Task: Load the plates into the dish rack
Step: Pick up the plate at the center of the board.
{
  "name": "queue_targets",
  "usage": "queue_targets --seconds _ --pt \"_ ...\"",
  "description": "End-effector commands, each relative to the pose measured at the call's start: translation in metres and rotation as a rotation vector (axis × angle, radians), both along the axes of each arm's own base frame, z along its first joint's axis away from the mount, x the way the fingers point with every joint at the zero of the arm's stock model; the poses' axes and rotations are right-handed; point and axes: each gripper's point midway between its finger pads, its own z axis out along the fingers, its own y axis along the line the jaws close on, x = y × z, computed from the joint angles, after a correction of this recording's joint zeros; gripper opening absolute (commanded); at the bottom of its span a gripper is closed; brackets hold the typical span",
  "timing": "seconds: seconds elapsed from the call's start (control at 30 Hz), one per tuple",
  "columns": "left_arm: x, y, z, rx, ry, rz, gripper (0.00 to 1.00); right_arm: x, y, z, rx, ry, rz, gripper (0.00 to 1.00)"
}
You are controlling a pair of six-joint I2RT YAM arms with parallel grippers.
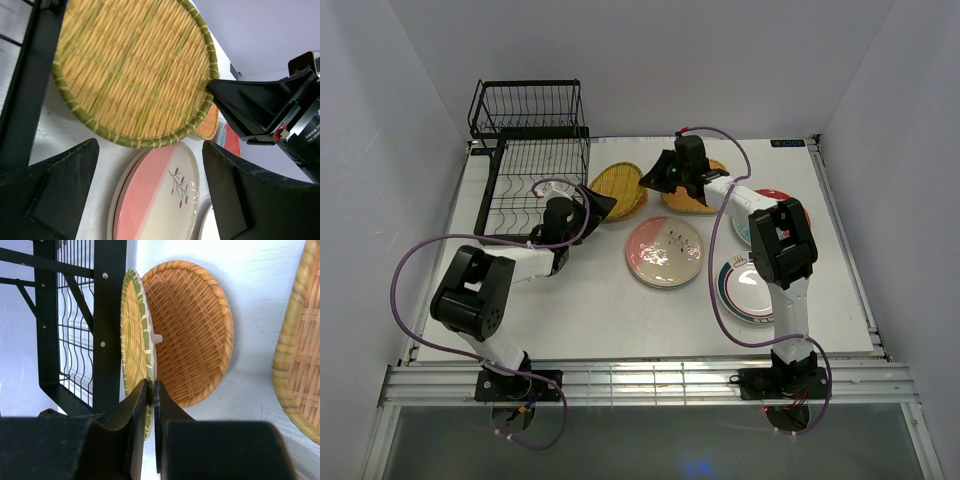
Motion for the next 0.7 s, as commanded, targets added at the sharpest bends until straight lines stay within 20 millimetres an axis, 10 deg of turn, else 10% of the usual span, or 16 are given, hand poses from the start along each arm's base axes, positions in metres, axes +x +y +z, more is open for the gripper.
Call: queue_targets --seconds 0.0,0.67 --pt "-0.010 0.006 0.020 -0.047 -0.013 0.027 0.95 0.014 0.005 0.035 0.043 -0.081 0.015 0.08" --pt "-0.035 -0.025 -0.015 -0.234 0.295 -0.067 0.98 0.009 -0.003 0.042 0.016 -0.136 0.021 0.08"
